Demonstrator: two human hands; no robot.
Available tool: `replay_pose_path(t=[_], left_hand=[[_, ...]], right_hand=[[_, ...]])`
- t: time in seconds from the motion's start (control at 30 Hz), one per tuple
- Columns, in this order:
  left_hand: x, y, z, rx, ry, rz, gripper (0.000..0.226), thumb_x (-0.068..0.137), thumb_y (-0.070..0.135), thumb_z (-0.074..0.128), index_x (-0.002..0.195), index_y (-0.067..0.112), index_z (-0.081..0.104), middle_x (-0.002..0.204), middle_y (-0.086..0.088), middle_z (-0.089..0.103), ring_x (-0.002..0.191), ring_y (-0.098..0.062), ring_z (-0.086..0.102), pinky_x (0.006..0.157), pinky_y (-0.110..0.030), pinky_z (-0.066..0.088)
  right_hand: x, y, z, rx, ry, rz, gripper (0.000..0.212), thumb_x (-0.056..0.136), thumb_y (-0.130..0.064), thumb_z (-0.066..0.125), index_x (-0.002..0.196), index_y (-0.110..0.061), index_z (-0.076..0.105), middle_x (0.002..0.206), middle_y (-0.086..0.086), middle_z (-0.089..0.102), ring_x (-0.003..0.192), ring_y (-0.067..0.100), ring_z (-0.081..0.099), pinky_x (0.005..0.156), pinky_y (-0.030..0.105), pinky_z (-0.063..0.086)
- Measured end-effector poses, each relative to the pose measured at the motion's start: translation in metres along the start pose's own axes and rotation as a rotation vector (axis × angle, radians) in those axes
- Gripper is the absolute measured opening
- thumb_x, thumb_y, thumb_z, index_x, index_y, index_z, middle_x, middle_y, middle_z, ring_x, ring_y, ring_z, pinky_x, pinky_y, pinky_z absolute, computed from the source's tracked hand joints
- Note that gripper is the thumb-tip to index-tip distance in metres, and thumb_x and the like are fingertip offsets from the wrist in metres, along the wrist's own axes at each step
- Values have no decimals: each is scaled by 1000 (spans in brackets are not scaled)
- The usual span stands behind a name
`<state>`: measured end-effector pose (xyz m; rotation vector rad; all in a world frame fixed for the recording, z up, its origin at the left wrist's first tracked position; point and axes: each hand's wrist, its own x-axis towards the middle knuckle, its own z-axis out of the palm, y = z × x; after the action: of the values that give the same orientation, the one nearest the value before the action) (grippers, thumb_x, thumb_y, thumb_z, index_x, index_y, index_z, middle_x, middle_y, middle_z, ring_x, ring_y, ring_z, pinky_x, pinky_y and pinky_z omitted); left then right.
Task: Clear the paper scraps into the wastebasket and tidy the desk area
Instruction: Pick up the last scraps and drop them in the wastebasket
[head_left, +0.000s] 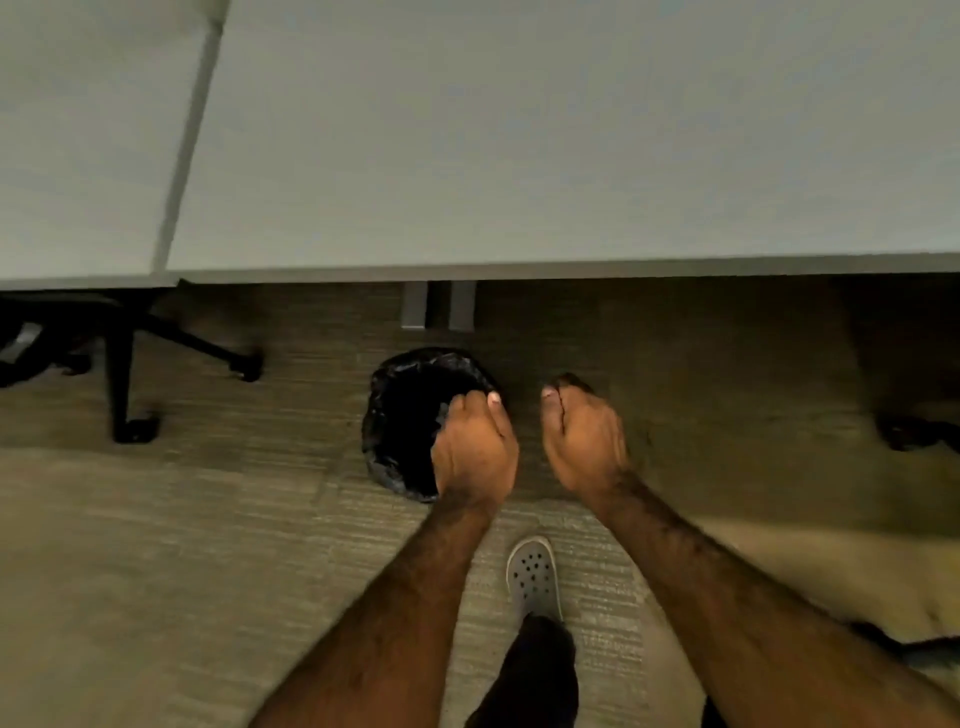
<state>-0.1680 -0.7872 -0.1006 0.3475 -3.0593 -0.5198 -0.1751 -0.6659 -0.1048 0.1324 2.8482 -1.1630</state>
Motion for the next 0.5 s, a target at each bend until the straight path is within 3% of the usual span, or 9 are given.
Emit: replay_pose_path(t=[0.07, 0.17, 0.27, 0.37, 0.43, 0.5], left_hand=[[6, -43, 6, -16, 10, -30, 39, 97, 30, 30, 86, 2, 56, 89, -19, 58, 76, -36, 57, 60, -37, 42], [10, -91, 14, -23, 1, 5, 41, 97, 30, 24, 88, 1, 52, 94, -21, 53, 84, -36, 51, 70, -43, 42], [16, -122, 17, -32, -52, -25, 44, 97, 32, 23, 97, 0, 54, 102, -22, 54, 91, -37, 52, 77, -46, 44], [19, -140, 17, 68, -232, -81, 53, 96, 38, 24, 131, 5, 46, 138, -19, 45, 125, -38, 43, 99, -51, 40], [17, -148, 19, 135, -337, -67, 56, 99, 38, 23, 148, 10, 25, 158, -12, 21, 143, -32, 20, 115, -50, 21], [15, -150, 18, 168, -364, -38, 59, 100, 38, 20, 152, 13, 11, 162, -7, 5, 148, -26, 6, 119, -46, 9]], right_hand=[[7, -18, 40, 47, -92, -37, 31, 98, -19, 39, 85, 0, 60, 81, 25, 64, 74, 39, 61, 64, 39, 45], [13, -38, 87, 29, -186, -102, 31, 99, -19, 34, 93, -1, 58, 87, 24, 63, 80, 37, 61, 69, 37, 43], [15, -52, 124, 92, -356, -63, 49, 99, -39, 28, 122, -4, 53, 115, 22, 63, 105, 35, 60, 87, 35, 44], [13, -54, 149, 2, -501, -43, 67, 95, -56, 17, 150, -19, 24, 155, 14, 30, 142, 31, 28, 113, 50, 27], [10, -53, 153, -149, -532, -82, 63, 98, -54, 16, 153, -23, 16, 161, 10, 15, 147, 29, 11, 116, 56, 11], [6, -52, 150, -196, -528, -112, 61, 99, -53, 15, 153, -25, 14, 162, 8, 10, 148, 28, 5, 117, 55, 6]])
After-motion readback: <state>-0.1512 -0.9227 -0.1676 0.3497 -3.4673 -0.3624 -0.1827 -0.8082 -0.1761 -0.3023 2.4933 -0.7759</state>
